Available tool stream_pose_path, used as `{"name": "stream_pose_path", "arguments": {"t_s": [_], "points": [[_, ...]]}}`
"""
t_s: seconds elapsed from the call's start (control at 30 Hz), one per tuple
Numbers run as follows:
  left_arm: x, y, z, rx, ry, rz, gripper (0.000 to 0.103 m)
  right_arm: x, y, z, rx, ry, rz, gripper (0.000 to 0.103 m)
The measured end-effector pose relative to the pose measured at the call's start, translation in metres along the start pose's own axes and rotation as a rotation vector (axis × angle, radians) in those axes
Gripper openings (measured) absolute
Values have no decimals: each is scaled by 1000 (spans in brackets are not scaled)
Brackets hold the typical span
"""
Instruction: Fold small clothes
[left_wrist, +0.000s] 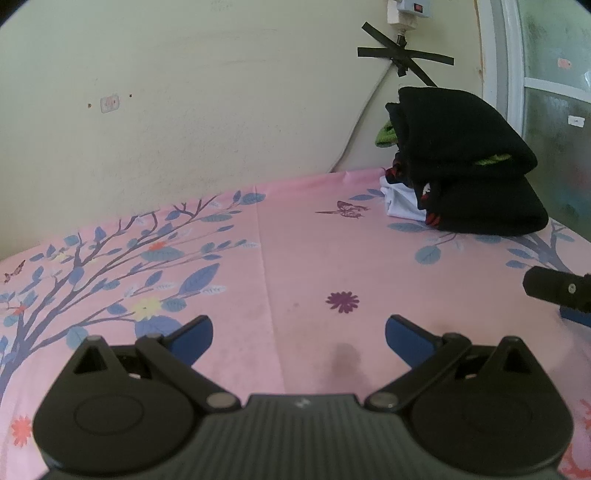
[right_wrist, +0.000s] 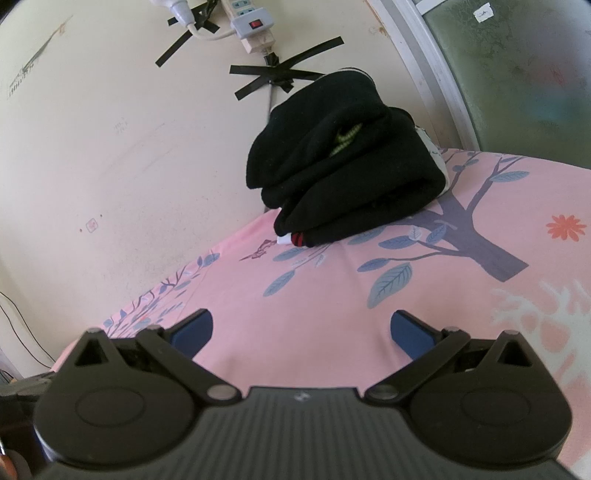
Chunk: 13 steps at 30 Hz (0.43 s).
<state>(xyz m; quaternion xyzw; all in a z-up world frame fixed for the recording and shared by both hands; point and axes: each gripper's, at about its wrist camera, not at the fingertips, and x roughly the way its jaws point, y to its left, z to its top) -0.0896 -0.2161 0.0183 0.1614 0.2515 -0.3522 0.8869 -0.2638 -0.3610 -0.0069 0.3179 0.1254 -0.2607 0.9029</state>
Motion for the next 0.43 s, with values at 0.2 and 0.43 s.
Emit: {"name": "stream_pose_path", "arguments": {"t_s": [0.2,0.43], "points": [[0,-1,0,3,0,12,103,0,0,0,0,0,0,97],[0,-1,0,10,1,11,103,0,0,0,0,0,0,97]]}}
